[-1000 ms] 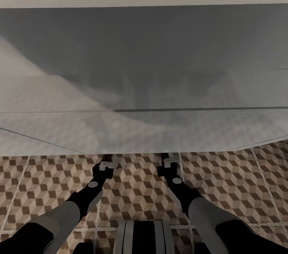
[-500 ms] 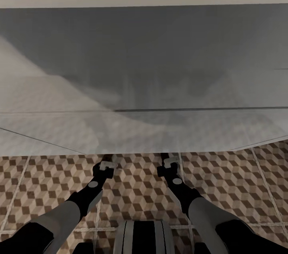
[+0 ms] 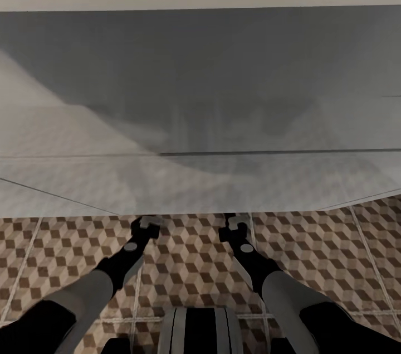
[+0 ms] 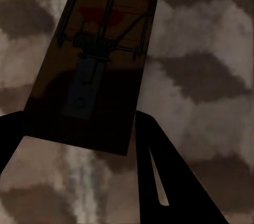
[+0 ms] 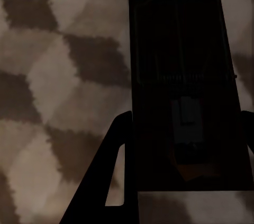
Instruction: Take the four mousetraps from the cabinet in the bathroom and place them on the bathroom floor. Make sure all four end up on the same floor surface, and ensure that at least two of them are either under or directly next to the same bathroom sink.
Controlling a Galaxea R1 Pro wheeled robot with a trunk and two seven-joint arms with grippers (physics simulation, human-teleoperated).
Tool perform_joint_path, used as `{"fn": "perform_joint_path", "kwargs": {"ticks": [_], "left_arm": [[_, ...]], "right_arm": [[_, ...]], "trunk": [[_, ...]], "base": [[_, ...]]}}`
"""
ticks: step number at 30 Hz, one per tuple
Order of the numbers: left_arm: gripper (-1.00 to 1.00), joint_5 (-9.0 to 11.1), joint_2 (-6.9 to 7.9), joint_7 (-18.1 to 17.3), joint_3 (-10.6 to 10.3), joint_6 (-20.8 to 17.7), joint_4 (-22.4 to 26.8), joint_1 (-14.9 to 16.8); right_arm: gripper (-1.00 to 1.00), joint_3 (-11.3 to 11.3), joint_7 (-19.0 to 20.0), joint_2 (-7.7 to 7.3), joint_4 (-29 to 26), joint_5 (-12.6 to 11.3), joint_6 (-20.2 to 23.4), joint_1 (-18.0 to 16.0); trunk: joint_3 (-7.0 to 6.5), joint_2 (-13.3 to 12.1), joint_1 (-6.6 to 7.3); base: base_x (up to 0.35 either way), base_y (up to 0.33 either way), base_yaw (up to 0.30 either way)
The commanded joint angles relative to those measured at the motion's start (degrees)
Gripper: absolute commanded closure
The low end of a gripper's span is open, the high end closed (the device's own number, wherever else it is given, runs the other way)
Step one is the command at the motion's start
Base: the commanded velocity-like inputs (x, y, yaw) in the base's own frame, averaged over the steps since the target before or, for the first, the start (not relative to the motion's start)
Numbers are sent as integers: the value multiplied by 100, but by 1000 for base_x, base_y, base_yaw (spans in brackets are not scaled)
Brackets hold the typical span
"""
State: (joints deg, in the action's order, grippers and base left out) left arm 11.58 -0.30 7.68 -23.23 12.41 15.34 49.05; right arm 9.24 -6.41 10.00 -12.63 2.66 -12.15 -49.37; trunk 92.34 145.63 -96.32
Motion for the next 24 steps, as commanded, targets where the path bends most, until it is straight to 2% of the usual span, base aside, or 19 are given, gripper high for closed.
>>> {"fn": "perform_joint_path", "kwargs": {"ticks": [1, 24], "left_arm": [[100, 28, 3, 11, -48, 18, -5, 18], [100, 43, 21, -12, -50, -136, -31, 66]], "right_arm": [[100, 34, -54, 0, 7, 27, -7, -6], [100, 30, -54, 0, 48, 2, 28, -76]], "trunk": [[3, 1, 1], [3, 1, 1]], "base": [[0, 0, 0], [0, 0, 0]]}}
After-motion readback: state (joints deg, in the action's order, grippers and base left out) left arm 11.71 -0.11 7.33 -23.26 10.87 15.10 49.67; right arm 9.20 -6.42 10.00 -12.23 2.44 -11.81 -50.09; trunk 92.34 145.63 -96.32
